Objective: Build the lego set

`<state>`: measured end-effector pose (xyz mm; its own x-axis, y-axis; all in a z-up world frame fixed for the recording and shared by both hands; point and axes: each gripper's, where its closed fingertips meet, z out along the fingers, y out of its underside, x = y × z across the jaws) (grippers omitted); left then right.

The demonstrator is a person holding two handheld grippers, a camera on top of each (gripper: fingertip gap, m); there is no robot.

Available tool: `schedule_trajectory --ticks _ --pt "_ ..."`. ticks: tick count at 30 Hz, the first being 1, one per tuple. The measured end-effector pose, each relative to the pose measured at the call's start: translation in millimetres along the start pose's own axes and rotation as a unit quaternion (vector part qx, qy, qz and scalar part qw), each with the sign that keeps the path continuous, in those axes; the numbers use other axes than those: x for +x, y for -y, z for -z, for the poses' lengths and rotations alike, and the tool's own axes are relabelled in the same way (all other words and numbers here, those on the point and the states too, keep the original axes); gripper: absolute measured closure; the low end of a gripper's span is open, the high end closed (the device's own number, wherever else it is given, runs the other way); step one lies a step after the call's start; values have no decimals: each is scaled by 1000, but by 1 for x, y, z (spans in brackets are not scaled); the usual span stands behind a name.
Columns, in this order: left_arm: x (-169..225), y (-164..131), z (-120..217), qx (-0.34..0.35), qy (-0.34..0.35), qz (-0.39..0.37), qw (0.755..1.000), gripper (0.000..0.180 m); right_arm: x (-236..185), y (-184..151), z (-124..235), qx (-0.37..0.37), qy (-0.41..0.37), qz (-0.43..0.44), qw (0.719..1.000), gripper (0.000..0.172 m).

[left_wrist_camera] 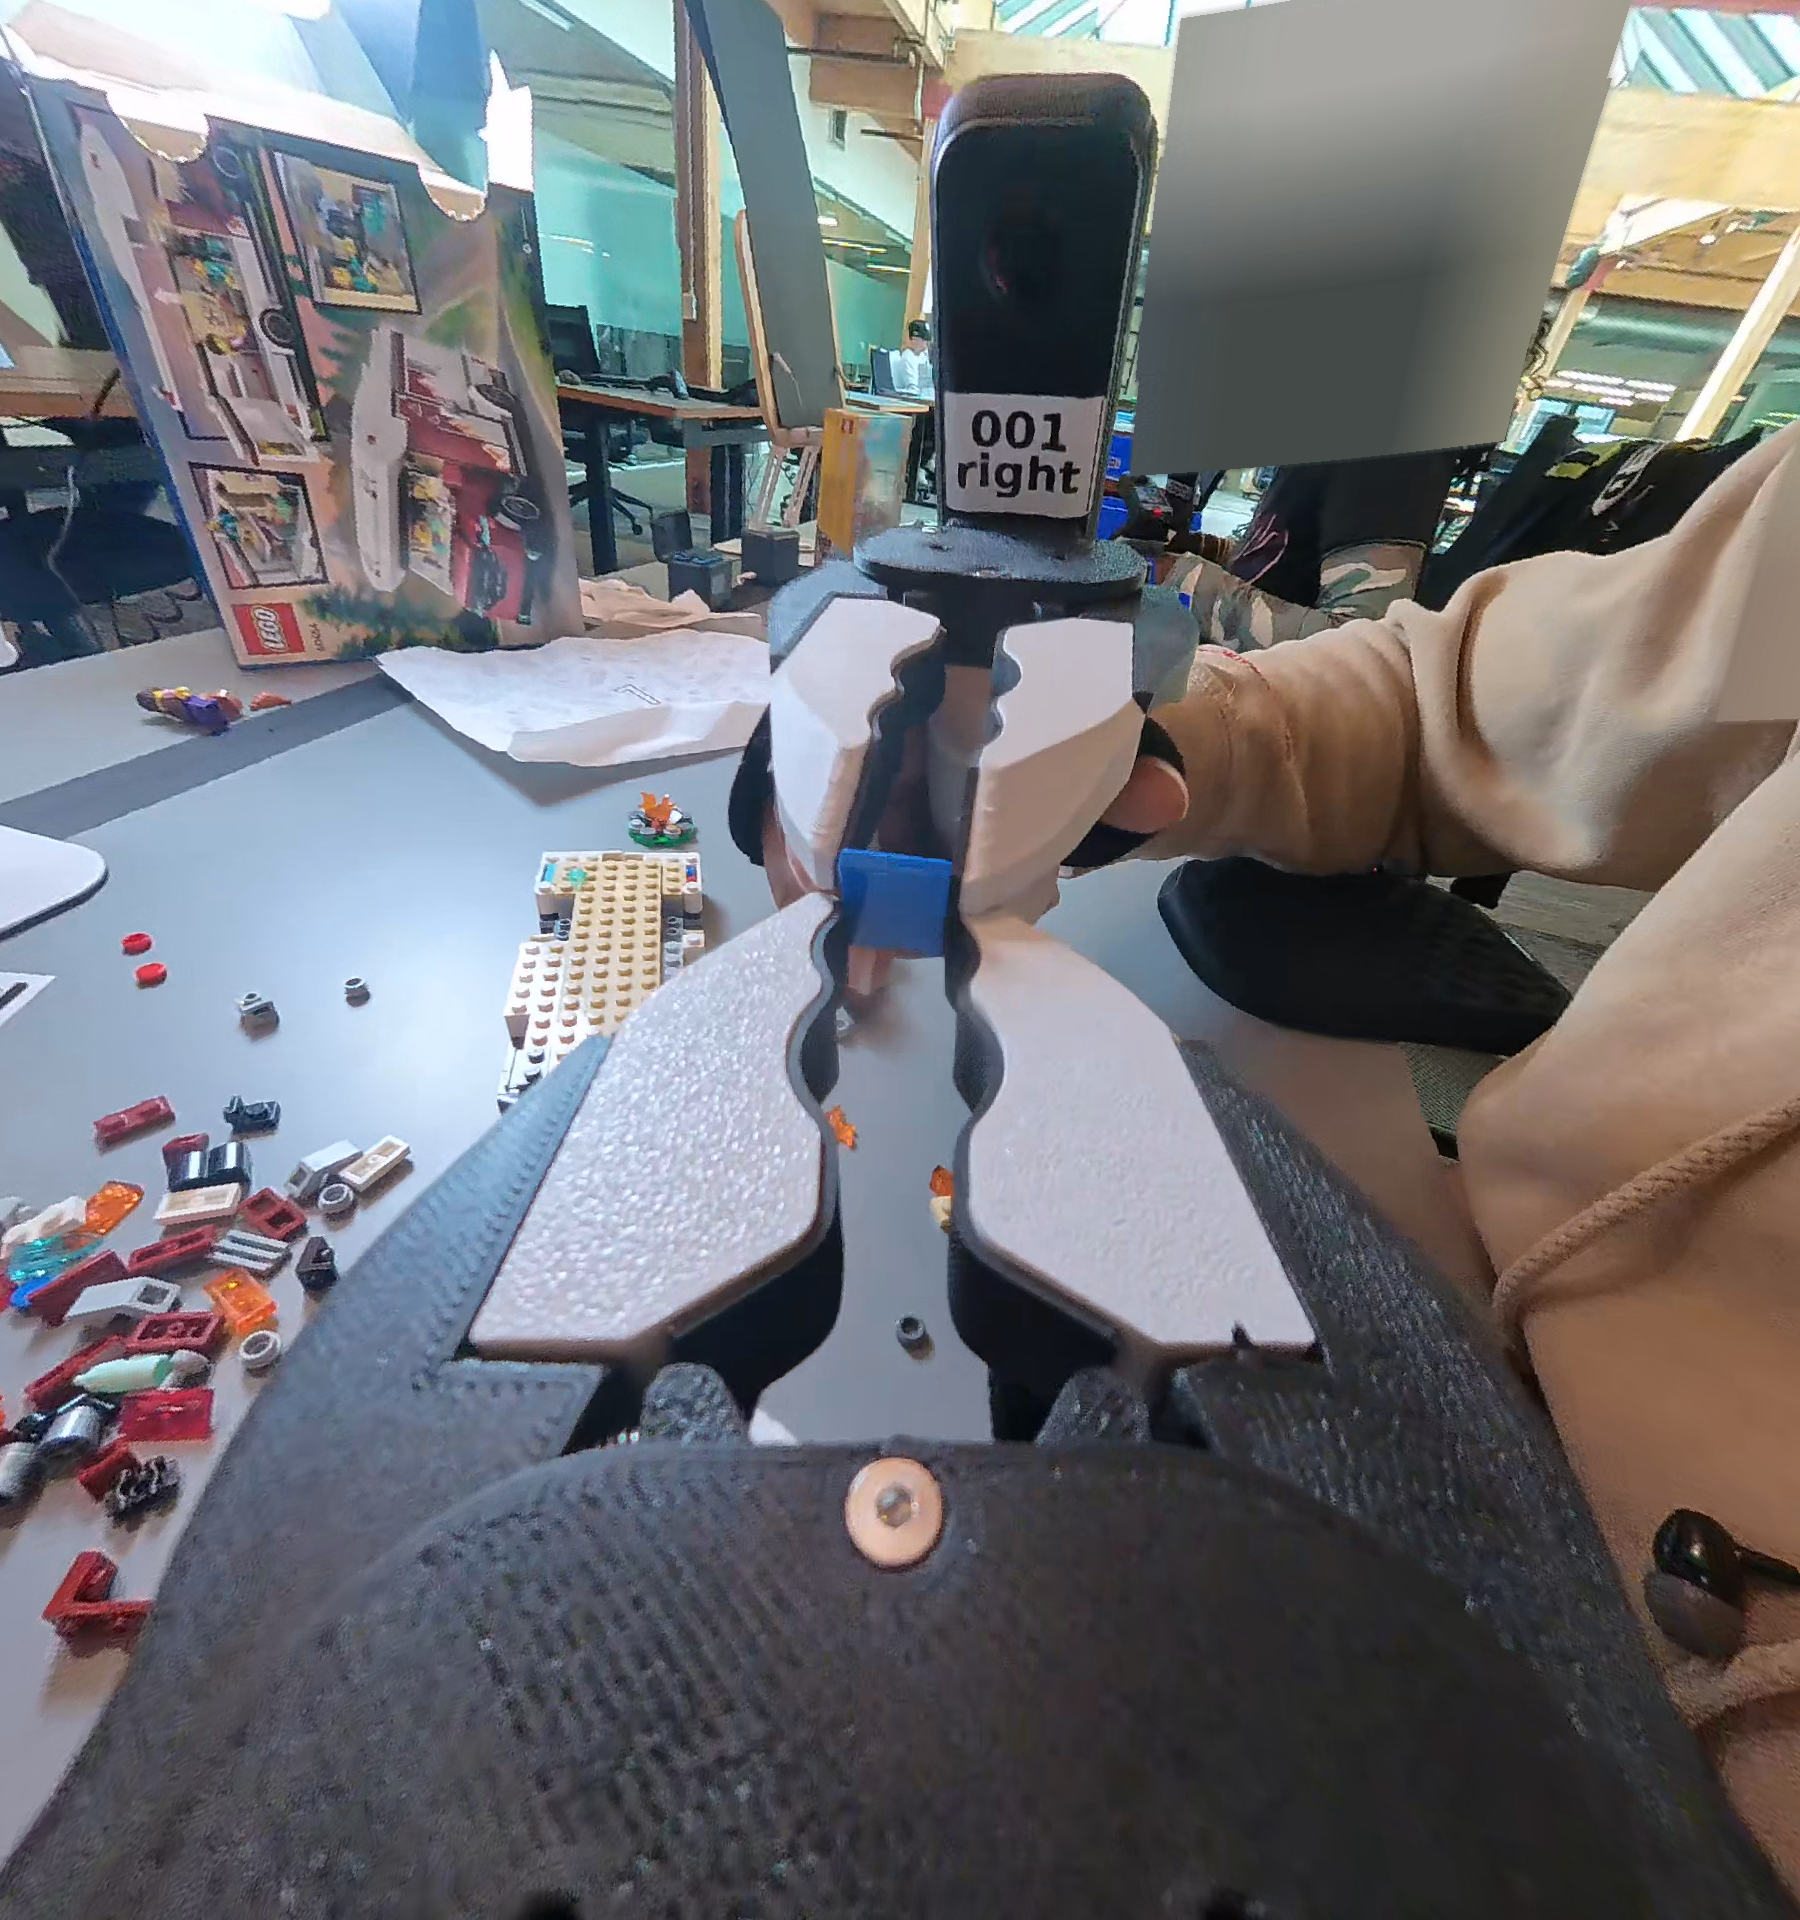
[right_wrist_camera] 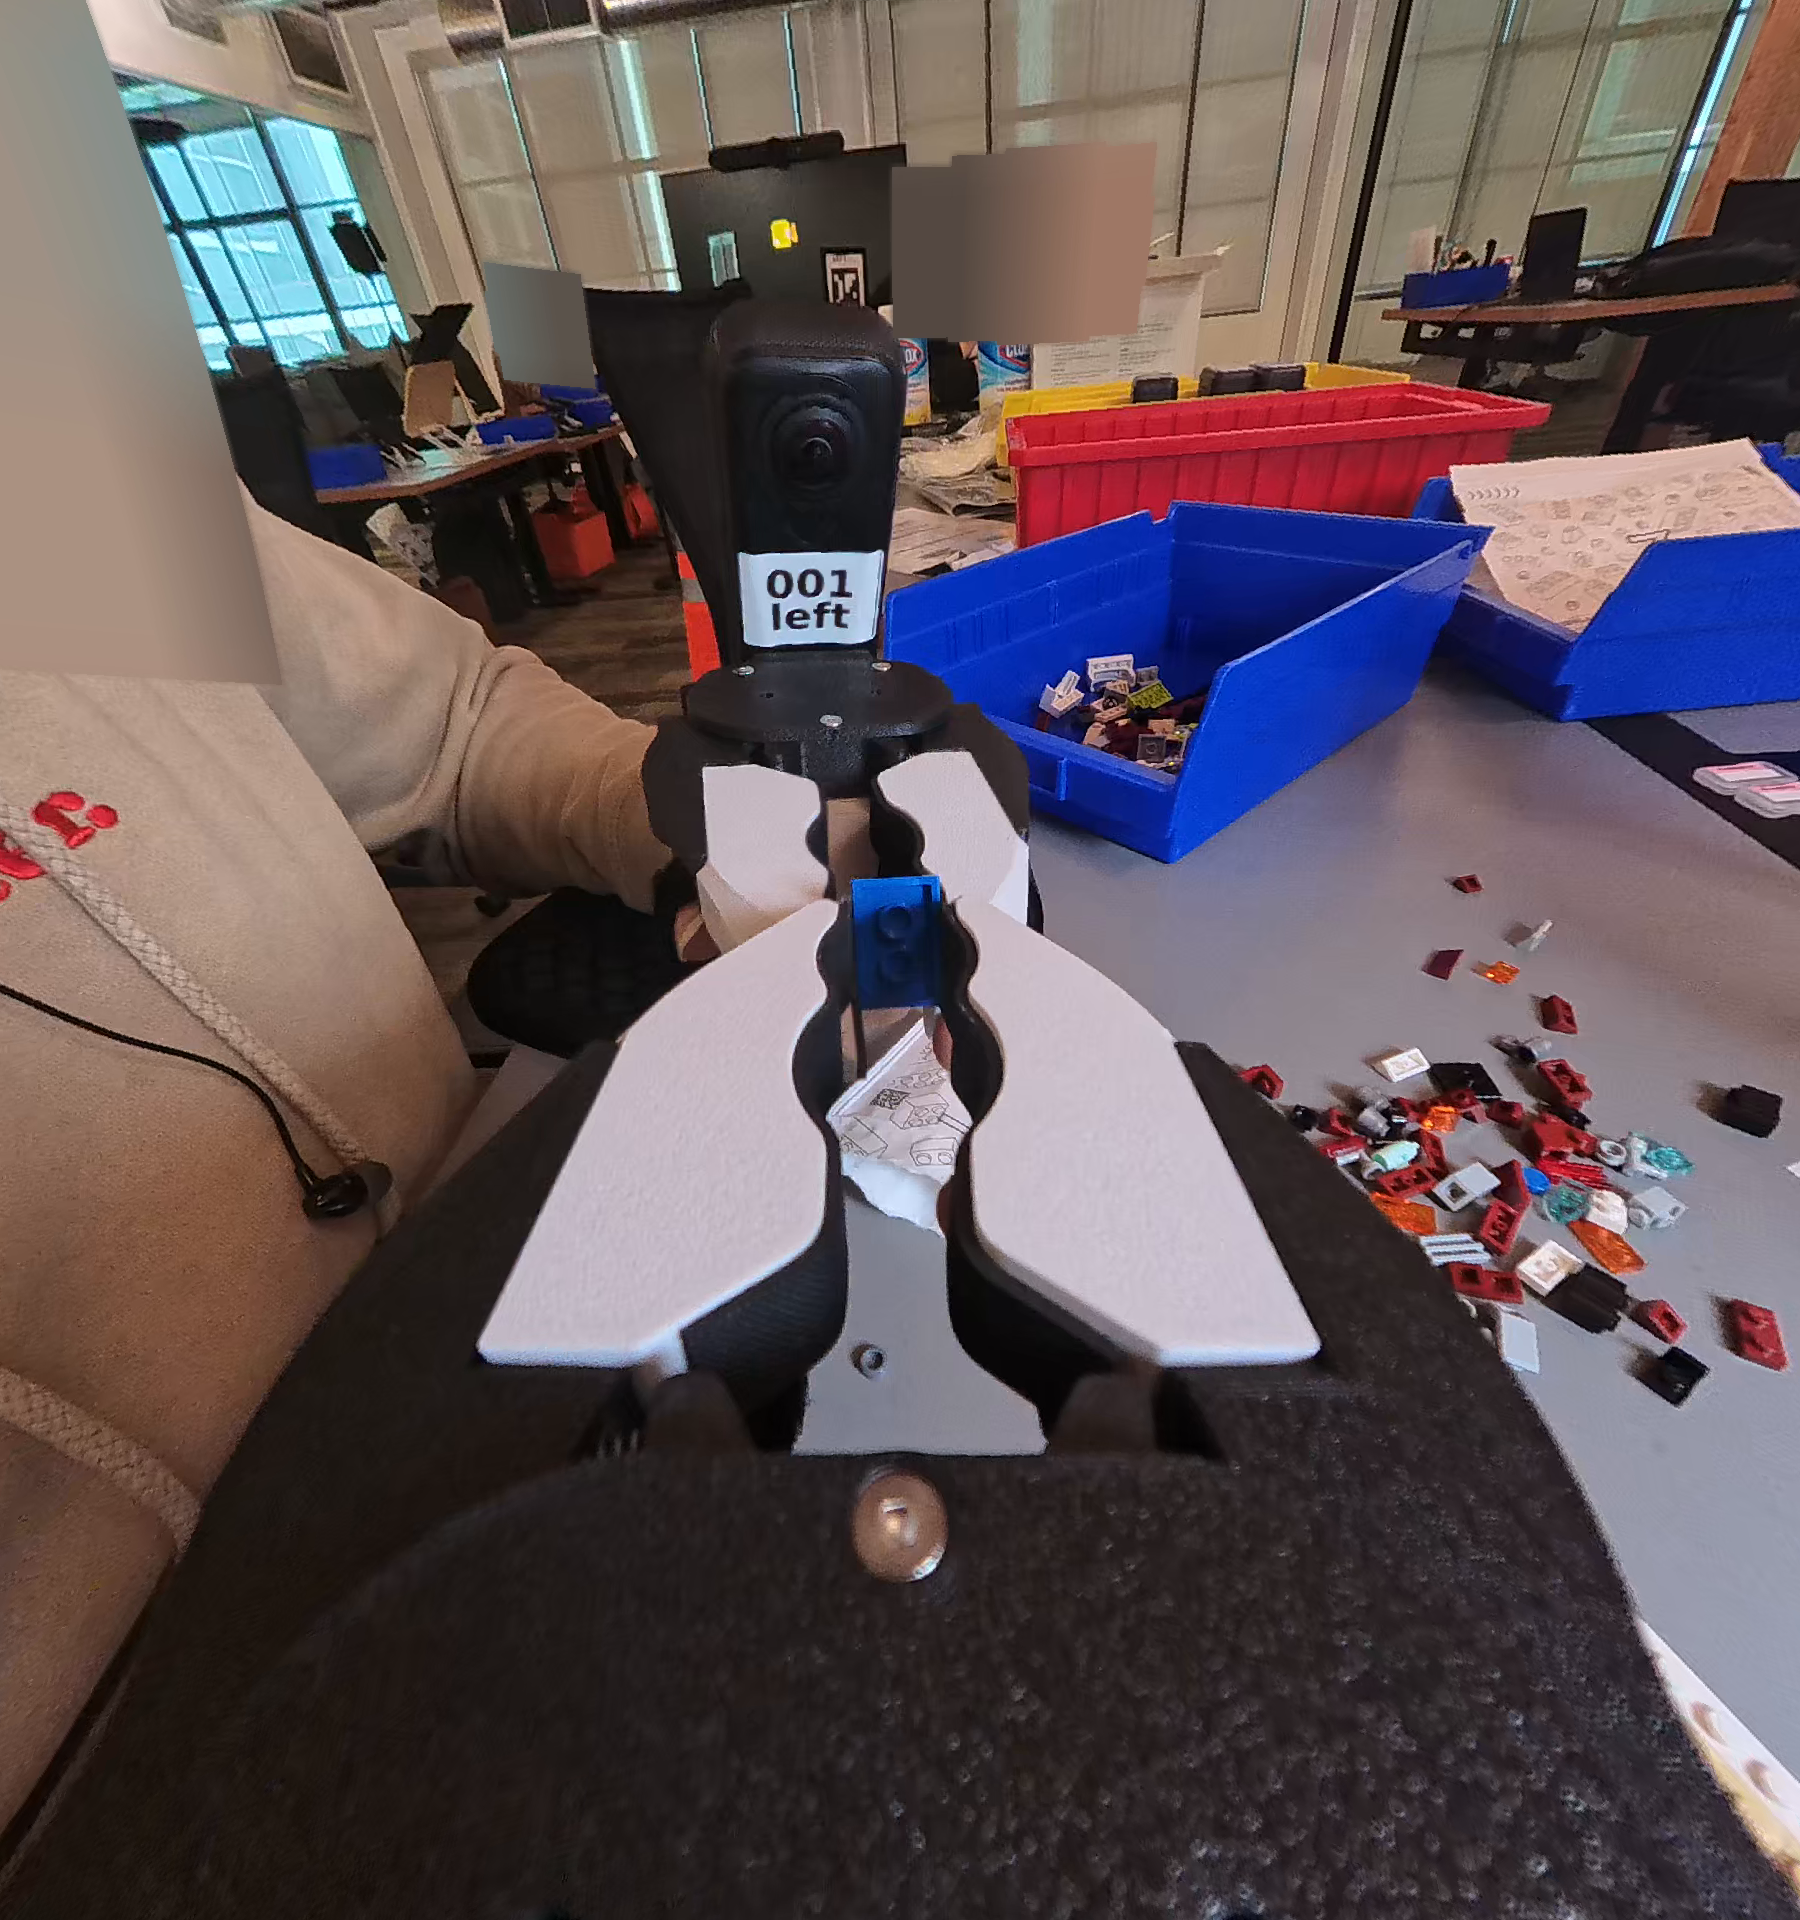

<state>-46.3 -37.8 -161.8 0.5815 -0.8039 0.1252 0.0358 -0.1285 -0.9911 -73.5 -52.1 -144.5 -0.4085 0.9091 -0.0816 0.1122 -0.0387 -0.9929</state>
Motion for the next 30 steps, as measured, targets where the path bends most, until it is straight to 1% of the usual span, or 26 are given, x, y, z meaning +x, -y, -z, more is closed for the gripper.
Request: schedule_trajectory --ticks 8,9,10,11,13,14,16,18,20,22,25,26,27,28,30 --pt "0 -4 0 -11 -1 -6 1000 164 1 -4 6 -6 -5 6 1000 156" --pt "0 -4 0 -10 1 -7 1000 164 3 -4 9 -7 -9 7 1000 166" --pt "-1 -3 2 -8 3 -8 1000 164 4 -5 11 -9 -10 10 1000 169" --pt "-2 -2 3 -8 3 -7 1000 164 3 -7 14 -14 -7 12 1000 168" --pt "-6 -3 4 -15 13 -7 1000 164 1 -9 17 -25 -6 14 1000 159" --pt "-9 -4 5 -21 20 -10 1000 164 2 -9 19 -29 -10 17 999 157" --pt "-15 -10 5 -42 36 -19 998 164 4 -9 22 -40 -19 26 999 156" --pt "-18 -17 4 -70 47 -33 996 164 6 -12 23 -67 -26 37 997 148" --pt "-19 -24 2 -98 56 -49 992 164 5 -16 20 -95 -27 48 994 142" --pt "-18 -34 0 -132 61 -70 987 164 4 -21 14 -115 -27 59 991 140" --pt "-17 -46 -3 -172 68 -101 977 164 7 -35 6 -158 -30 66 985 142" --pt "-17 -49 -3 -184 71 -112 974 164 8 -41 4 -171 -29 67 983 144" --pt "-17 -52 -3 -193 73 -121 971 164 9 -45 4 -181 -30 70 981 152" --pt "-17 -55 -2 -202 75 -126 968 164 10 -49 4 -188 -30 72 979 155" --pt "-15 -57 -1 -204 69 -129 968 164 8 -52 6 -190 -23 67 979 155"
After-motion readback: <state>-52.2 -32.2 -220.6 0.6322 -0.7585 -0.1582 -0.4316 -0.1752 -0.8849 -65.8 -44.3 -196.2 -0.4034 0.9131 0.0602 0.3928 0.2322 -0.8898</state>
